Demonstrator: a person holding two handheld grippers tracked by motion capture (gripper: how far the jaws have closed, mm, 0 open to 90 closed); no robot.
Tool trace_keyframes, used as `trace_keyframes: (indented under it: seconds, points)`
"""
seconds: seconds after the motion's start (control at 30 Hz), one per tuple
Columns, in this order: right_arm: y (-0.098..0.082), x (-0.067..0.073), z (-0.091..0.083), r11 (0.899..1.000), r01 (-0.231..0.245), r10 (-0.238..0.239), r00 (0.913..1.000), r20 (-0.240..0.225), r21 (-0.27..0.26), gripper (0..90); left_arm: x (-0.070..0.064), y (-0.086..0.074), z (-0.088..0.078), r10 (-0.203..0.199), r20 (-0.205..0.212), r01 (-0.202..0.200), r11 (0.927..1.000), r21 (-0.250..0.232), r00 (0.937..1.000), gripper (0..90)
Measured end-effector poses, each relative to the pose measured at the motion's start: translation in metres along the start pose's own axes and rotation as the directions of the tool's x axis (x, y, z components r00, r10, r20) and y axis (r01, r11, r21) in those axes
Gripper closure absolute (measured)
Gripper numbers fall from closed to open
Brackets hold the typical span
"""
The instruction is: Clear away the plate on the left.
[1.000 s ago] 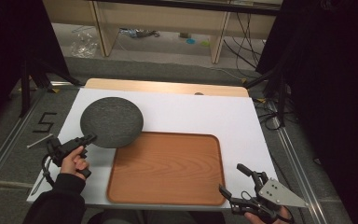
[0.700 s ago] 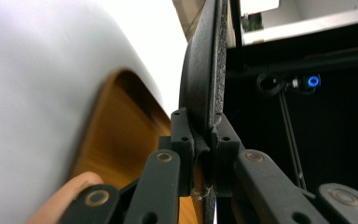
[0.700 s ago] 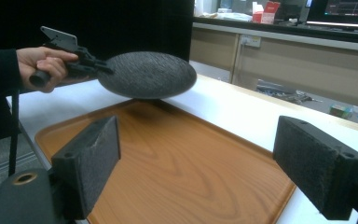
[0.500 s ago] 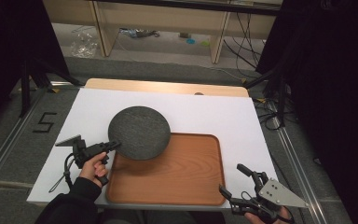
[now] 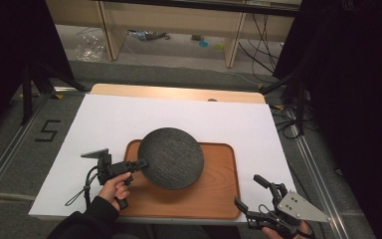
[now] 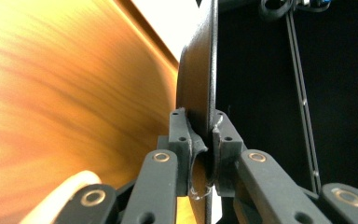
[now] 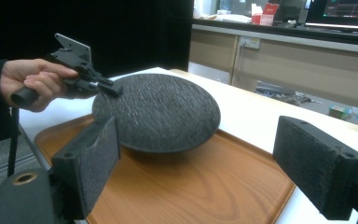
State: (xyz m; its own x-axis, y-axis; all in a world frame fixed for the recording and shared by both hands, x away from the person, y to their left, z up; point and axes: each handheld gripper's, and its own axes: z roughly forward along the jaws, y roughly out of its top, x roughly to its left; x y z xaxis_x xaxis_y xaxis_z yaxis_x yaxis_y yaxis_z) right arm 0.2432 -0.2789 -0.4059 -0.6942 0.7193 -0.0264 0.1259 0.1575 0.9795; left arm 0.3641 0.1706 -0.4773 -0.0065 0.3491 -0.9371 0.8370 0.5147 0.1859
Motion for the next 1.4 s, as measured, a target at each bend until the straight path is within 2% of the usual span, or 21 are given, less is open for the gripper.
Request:
trace_keyframes:
  seconds: [0.07, 0.1, 0.17, 0.23, 0.4, 0.47, 0.53, 0.57, 0.63, 0.87, 0.97, 1.0, 1.1, 1.2, 1.23, 1.3, 1.37, 1.4]
  points:
    - [0.0, 0.0, 0.0, 1.0, -0.001, 0.001, 1.0, 0.0, 0.0, 15.8, -0.001, -0.005, 0.003, -0.013, 0.004, 0.013, 0.9999, 0.007, 0.9999, 80.9]
    - [0.0, 0.0, 0.0, 1.0, -0.001, 0.001, 1.0, 0.0, 0.0, 15.8, -0.001, -0.007, 0.004, 0.002, 0.002, -0.002, 0.9998, 0.021, 1.0, 80.5]
    - [0.0, -0.002, 0.0, 1.0, 0.027, -0.027, 0.9996, 0.008, -0.01, 15.8, 0.0, -0.011, 0.006, 0.0, -0.017, 0.0, 0.999, 0.044, 0.9999, 80.7]
    - [0.0, 0.0, 0.0, 1.0, -0.007, 0.007, 0.9999, -0.01, 0.001, 15.8, 0.001, -0.016, 0.008, -0.002, -0.026, 0.004, 0.9981, 0.061, 0.9997, 80.1]
    - [0.0, 0.0, 0.0, 1.0, -0.001, 0.001, 1.0, 0.0, 0.001, 15.8, 0.001, -0.025, 0.015, 0.009, -0.036, -0.005, 0.9932, 0.116, 0.9993, 79.6]
    - [0.0, 0.0, 0.001, 1.0, -0.004, 0.004, 1.0, -0.005, -0.007, 15.8, 0.002, -0.026, 0.017, 0.009, -0.034, -0.005, 0.9939, 0.11, 0.9994, 79.7]
    - [0.0, 0.0, 0.0, 1.0, -0.003, 0.003, 1.0, -0.008, 0.002, 15.8, 0.002, -0.028, 0.017, 0.014, -0.039, -0.009, 0.992, 0.126, 0.9992, 79.6]
    - [0.0, -0.002, 0.0, 1.0, 0.024, -0.024, 0.9997, 0.002, -0.012, 15.8, 0.003, -0.027, 0.018, 0.008, -0.038, -0.003, 0.9918, 0.128, 0.9992, 79.9]
    - [0.0, 0.0, 0.0, 1.0, -0.003, 0.003, 1.0, -0.002, -0.003, 15.8, 0.004, -0.027, 0.017, 0.009, -0.04, -0.004, 0.9909, 0.134, 0.9991, 80.1]
    - [0.0, 0.001, 0.001, 1.0, -0.007, 0.007, 0.9999, -0.009, -0.005, 15.8, 0.006, -0.026, 0.017, 0.012, -0.058, -0.003, 0.9905, 0.138, 0.9982, 80.8]
    - [-0.001, 0.001, 0.002, 1.0, -0.009, 0.009, 0.9999, -0.01, -0.02, 15.8, 0.008, -0.026, 0.017, 0.022, -0.081, -0.009, 0.9891, 0.147, 0.9965, 82.2]
    - [0.0, 0.0, 0.0, 1.0, 0.0, 0.0, 1.0, 0.0, 0.0, 15.8, 0.008, -0.026, 0.017, 0.024, -0.085, -0.011, 0.9889, 0.148, 0.9961, 82.4]
    - [-0.001, 0.0, 0.001, 1.0, -0.005, 0.005, 1.0, -0.006, -0.007, 15.8, 0.009, -0.027, 0.017, 0.039, -0.107, -0.022, 0.9878, 0.154, 0.9935, 82.8]
    - [0.0, 0.001, 0.0, 1.0, -0.001, 0.001, 1.0, -0.001, 0.013, 15.8, 0.01, -0.03, 0.016, 0.049, -0.127, -0.029, 0.9866, 0.16, 0.9907, 83.9]
    - [-0.001, 0.001, 0.002, 1.0, -0.013, 0.013, 0.9998, -0.012, -0.019, 15.8, 0.011, -0.03, 0.015, 0.057, -0.132, -0.034, 0.985, 0.169, 0.9897, 83.7]
    - [-0.001, 0.001, 0.002, 1.0, -0.012, 0.012, 0.9999, -0.011, -0.018, 15.8, 0.011, -0.032, 0.015, 0.055, -0.137, -0.031, 0.9853, 0.168, 0.989, 83.6]
    - [0.0, 0.0, 0.0, 1.0, 0.0, 0.0, 1.0, -0.003, 0.006, 15.8, 0.013, -0.035, 0.013, 0.098, -0.133, -0.075, 0.9821, 0.173, 0.9862, 83.3]
    - [0.0, 0.0, 0.0, 1.0, 0.0, 0.0, 1.0, -0.005, 0.007, 15.8, 0.013, -0.038, 0.013, 0.088, -0.142, -0.063, 0.9832, 0.171, 0.9859, 83.1]
